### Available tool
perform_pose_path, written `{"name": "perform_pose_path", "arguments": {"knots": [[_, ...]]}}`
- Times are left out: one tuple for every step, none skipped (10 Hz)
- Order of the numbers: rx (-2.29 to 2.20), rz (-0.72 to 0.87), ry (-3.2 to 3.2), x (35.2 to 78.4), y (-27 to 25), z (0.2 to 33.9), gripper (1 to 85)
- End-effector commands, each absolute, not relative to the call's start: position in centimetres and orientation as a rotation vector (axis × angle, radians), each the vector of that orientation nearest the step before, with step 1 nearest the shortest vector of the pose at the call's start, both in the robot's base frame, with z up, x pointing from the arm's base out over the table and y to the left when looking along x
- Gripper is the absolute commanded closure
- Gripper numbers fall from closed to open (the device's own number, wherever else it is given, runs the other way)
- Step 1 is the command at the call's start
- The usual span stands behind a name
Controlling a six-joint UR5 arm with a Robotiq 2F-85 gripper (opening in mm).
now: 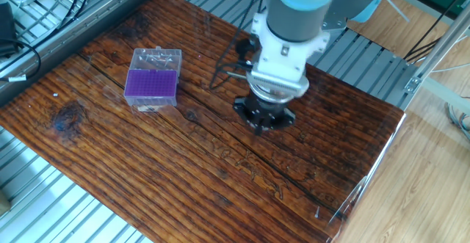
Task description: Insert a small pipette tip into the holder for small pipette tips
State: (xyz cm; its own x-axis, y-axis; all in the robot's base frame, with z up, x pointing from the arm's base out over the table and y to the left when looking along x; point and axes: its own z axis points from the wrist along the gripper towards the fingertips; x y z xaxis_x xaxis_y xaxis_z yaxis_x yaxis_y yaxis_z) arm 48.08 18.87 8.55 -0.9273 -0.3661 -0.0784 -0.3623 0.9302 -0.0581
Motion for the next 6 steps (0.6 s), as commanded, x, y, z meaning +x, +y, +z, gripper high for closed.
{"name": "perform_pose_path", "arguments": {"knots": [[-0.464, -0.025, 3.015, 48.9, 22.1, 7.9, 81.0], [-0.417, -0.006, 3.025, 48.8, 23.3, 7.8, 80.7], [-0.407, -0.043, 3.004, 49.4, 23.7, 8.0, 79.3], [-0.424, -0.08, 2.97, 50.1, 23.2, 8.0, 77.3], [-0.412, -0.08, 2.966, 50.3, 23.2, 8.2, 77.3], [-0.405, -0.085, 2.964, 50.4, 23.0, 8.4, 77.3]]}}
